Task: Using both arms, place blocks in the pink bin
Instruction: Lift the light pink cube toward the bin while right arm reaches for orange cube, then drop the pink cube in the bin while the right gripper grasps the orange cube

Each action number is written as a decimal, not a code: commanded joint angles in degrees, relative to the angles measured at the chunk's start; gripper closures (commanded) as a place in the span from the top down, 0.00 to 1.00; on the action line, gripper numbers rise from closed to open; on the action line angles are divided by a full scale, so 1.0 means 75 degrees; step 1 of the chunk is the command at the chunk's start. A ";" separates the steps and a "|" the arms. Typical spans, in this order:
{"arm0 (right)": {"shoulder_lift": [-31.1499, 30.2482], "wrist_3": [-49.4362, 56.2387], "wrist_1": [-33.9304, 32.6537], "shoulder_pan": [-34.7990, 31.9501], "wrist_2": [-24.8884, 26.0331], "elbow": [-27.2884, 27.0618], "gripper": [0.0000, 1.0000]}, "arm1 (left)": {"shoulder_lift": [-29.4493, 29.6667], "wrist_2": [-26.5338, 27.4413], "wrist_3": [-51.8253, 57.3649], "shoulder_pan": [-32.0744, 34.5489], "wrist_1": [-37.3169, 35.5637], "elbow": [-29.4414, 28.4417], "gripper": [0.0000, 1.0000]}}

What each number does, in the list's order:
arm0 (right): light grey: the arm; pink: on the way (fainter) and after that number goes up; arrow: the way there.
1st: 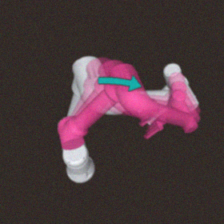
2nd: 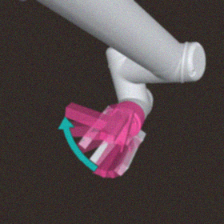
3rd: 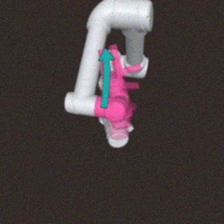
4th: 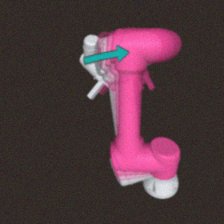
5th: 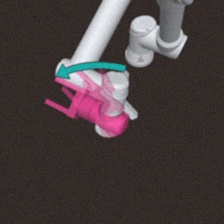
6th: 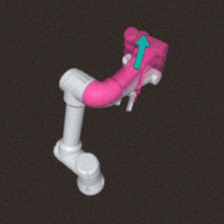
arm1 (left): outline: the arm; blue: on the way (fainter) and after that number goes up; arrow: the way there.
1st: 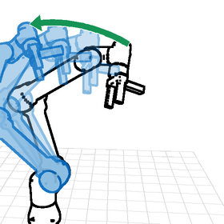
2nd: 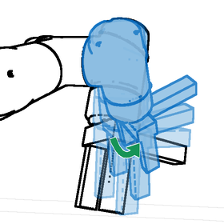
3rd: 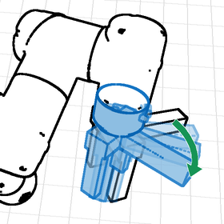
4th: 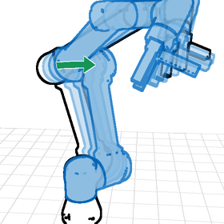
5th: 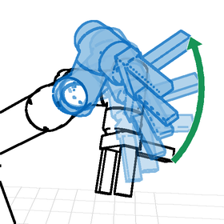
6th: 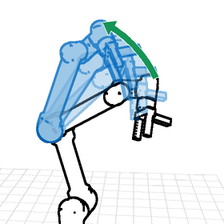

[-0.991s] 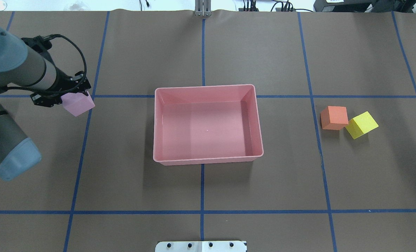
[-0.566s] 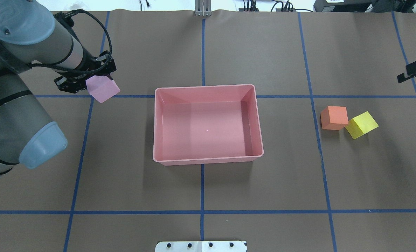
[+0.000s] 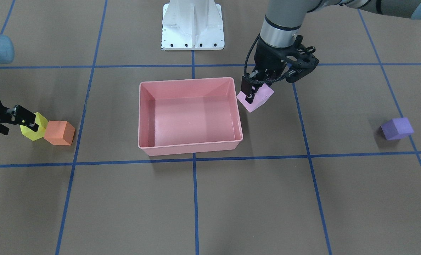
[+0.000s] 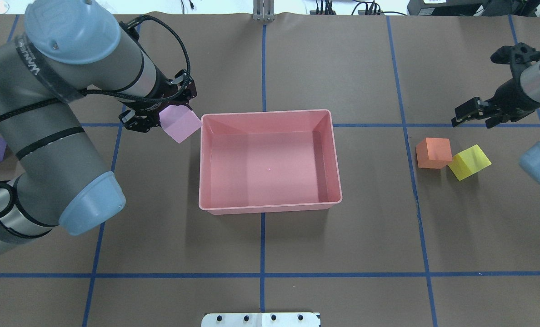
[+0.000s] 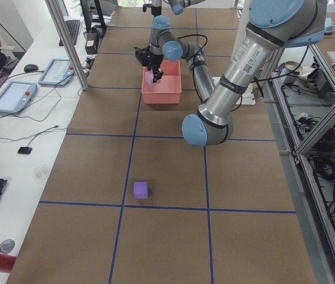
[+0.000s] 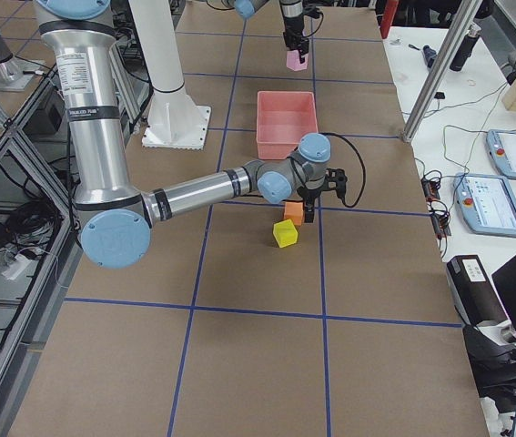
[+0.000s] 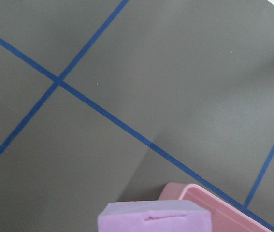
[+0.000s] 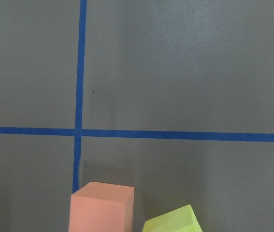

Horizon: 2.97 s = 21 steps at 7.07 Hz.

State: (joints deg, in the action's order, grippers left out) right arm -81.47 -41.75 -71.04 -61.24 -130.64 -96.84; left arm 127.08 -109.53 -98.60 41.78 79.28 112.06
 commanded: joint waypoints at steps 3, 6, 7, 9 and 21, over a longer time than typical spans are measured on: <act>0.0536 -0.0034 0.0003 0.0793 0.0660 0.0651 0.99 | 0.0084 0.0037 -0.0096 -0.0179 -0.0001 -0.0059 0.00; 0.0597 0.0071 0.0015 0.0852 0.0672 0.1017 1.00 | 0.0084 0.0037 -0.0096 -0.0179 -0.0001 -0.0059 0.00; 0.0632 0.0059 0.0015 0.0876 0.0649 0.1029 1.00 | 0.0084 0.0049 -0.0096 -0.0179 -0.0001 -0.0059 0.00; 0.0749 0.0024 0.0003 0.0864 0.0614 0.1029 1.00 | 0.0061 0.0049 -0.0096 -0.0179 -0.0001 -0.0059 0.00; 0.0679 -0.0046 -0.0547 0.1274 0.0544 0.0924 1.00 | 0.0095 0.0235 -0.0235 -0.0482 0.0023 -0.0222 0.00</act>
State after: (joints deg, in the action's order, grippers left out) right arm -76.37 -42.10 -74.48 -51.98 -126.39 -89.80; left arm 127.23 -108.67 -99.55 39.62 79.36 111.16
